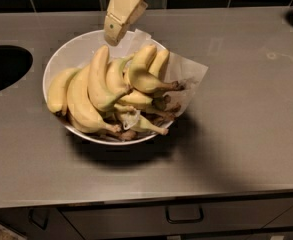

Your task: Pick banana from white bowl

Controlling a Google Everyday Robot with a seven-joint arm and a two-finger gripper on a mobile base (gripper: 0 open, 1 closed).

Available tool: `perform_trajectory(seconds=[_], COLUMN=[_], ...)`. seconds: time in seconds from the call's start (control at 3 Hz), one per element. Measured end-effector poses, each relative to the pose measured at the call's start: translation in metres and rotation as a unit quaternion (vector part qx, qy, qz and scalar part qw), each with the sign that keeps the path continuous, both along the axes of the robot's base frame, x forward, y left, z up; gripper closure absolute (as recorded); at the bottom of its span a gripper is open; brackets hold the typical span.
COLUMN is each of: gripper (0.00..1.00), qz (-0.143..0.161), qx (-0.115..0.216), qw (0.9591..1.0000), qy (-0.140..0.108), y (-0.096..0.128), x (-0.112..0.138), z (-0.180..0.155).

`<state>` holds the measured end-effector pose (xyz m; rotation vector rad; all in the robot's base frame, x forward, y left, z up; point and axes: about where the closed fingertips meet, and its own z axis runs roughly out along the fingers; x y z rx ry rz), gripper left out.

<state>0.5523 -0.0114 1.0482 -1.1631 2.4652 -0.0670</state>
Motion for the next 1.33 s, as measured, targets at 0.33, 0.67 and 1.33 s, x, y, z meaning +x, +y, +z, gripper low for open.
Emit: perform_trajectory(seconds=[0.33, 0.67, 1.33], gripper=[0.0, 0.0, 0.0], qz=[0.0, -0.006, -0.045], qx=[0.0, 0.012, 0.015], qw=[1.0, 0.9999, 0.9981], qy=[0.0, 0.002, 0.038], y=[0.0, 0.003, 0.001], x=[0.0, 0.001, -0.021], z=[0.0, -0.005, -0.026])
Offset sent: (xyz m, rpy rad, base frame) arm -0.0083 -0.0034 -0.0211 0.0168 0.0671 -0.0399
